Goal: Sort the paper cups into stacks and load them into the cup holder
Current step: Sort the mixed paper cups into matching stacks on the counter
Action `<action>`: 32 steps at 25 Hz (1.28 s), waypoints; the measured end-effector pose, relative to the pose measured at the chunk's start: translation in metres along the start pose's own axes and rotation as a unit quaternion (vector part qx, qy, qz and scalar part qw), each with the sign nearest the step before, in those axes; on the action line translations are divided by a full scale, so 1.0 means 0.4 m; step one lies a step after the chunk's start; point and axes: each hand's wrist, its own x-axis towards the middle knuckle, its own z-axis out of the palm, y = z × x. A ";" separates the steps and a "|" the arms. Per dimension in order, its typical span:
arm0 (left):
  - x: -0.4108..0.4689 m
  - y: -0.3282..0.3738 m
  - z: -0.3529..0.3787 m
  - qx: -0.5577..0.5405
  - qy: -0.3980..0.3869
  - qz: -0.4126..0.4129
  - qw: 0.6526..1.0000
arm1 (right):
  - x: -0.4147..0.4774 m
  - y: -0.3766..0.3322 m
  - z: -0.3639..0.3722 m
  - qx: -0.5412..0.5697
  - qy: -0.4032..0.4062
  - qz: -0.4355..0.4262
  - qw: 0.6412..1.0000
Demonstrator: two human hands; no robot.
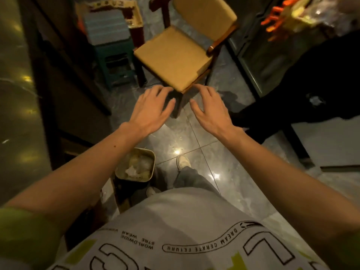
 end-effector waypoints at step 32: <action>0.684 1.165 0.394 0.048 -0.026 0.310 0.949 | -0.199 1.044 -0.790 -0.094 0.206 0.192 0.955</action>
